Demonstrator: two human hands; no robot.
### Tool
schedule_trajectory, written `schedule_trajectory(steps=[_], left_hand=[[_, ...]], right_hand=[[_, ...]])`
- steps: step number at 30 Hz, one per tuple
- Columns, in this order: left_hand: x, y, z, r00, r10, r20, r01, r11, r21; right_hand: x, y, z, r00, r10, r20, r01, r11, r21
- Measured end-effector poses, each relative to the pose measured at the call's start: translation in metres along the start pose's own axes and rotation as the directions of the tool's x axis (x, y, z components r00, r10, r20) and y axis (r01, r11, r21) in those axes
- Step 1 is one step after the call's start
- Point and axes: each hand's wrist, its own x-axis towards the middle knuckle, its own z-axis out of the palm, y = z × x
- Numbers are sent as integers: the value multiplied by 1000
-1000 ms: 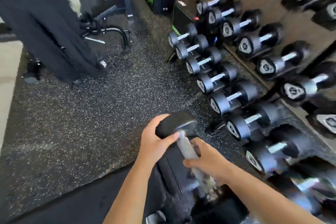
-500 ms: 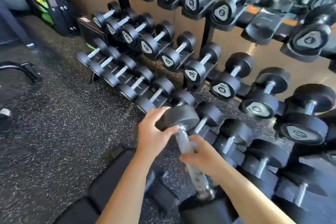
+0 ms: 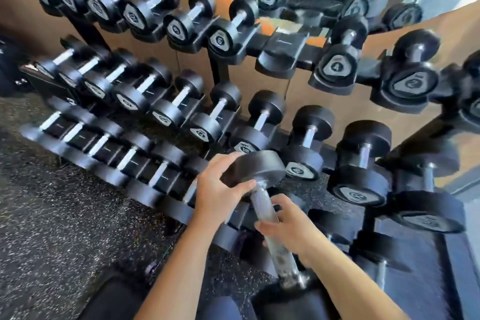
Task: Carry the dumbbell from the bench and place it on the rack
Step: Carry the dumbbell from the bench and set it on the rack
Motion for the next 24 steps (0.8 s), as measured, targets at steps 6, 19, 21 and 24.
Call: schedule_trajectory(steps=[6,19,21,24], left_hand=[[50,4,24,988,88,128,-89,996,-2],[244,-46,56,921,162,354,-125,984,-127],[277,-54,56,906,179,383,-133,981,-142],[325,-66,59,884,215,415,-167,975,-149]], right_hand=[[28,-2,-26,999,16,-35,-9,980,197],[169,-82,-61,951,152,-269,-41,926,376],[192,-103,-64,943,171,-285,-44,914,403],[225,-129,-67,928,191,-320,-41,905,423]])
